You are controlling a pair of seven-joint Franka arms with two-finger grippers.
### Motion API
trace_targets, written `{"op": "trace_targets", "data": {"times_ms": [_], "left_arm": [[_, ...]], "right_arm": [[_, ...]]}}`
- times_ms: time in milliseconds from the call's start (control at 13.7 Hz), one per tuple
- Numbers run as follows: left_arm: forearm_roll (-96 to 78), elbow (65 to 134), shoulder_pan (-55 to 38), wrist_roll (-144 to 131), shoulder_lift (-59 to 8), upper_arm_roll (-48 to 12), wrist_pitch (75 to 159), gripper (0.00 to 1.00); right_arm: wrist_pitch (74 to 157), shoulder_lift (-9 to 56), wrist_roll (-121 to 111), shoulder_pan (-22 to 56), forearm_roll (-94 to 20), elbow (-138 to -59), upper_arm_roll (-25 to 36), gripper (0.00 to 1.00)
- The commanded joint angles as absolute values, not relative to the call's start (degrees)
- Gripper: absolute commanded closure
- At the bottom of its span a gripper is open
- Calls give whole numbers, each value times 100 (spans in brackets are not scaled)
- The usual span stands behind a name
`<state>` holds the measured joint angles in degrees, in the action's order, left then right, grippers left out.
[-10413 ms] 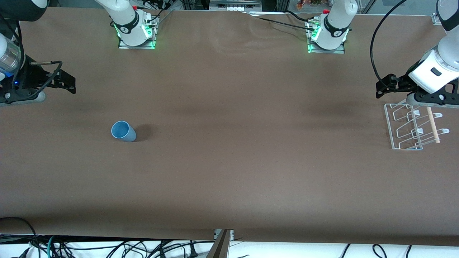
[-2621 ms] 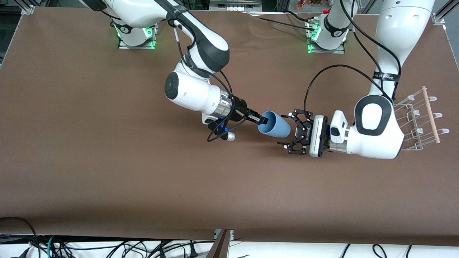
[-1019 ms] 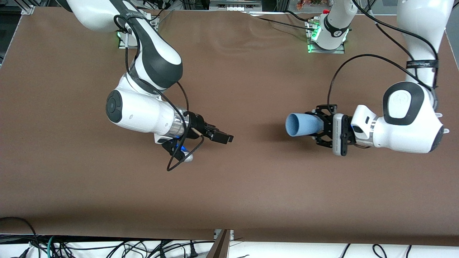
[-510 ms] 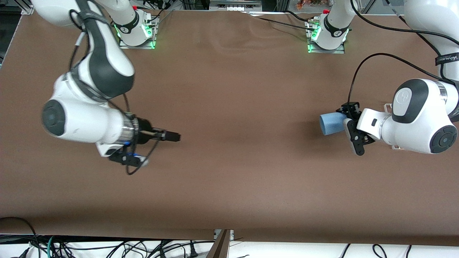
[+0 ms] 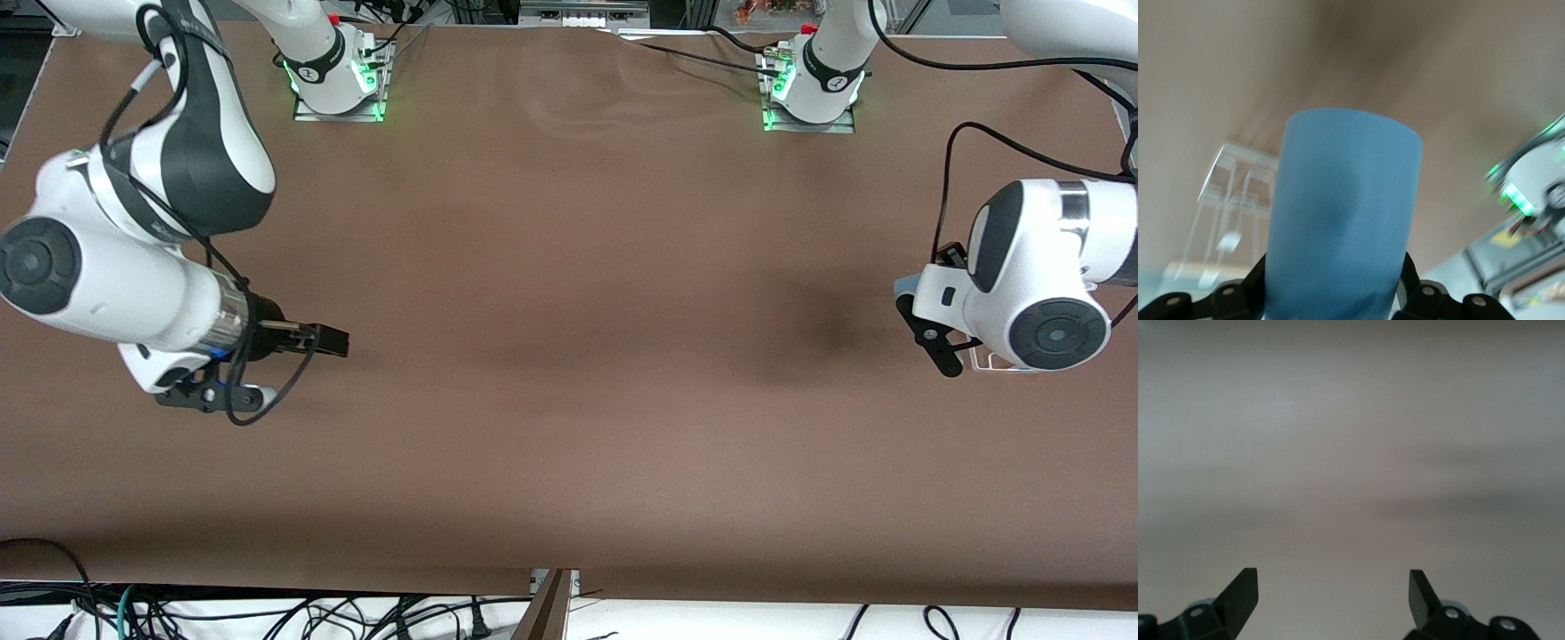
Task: Transfer cup to left arm and place on rack
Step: 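Carry the cup toward the rack while the right gripper withdraws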
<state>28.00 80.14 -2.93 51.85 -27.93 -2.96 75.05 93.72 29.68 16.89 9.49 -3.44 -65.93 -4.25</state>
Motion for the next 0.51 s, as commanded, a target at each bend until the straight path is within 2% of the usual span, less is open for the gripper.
{"op": "trace_targets", "data": {"times_ms": [0,218,437], "left_arm": [[4029,8085,-360,5010,-3048,-299,7400,100],[5323,8646,-360,4476,-3199,-316,7523,100],[6020,9454,-282,3921,-2920,-334,7934,99]], "right_arm": [[9316,2216,1232,712,-54,-7119,-405,0],[9317,1873,1169,625,422,-7171,-387,0],[9255,1671,925,440,501,-7294,-317,0]]}}
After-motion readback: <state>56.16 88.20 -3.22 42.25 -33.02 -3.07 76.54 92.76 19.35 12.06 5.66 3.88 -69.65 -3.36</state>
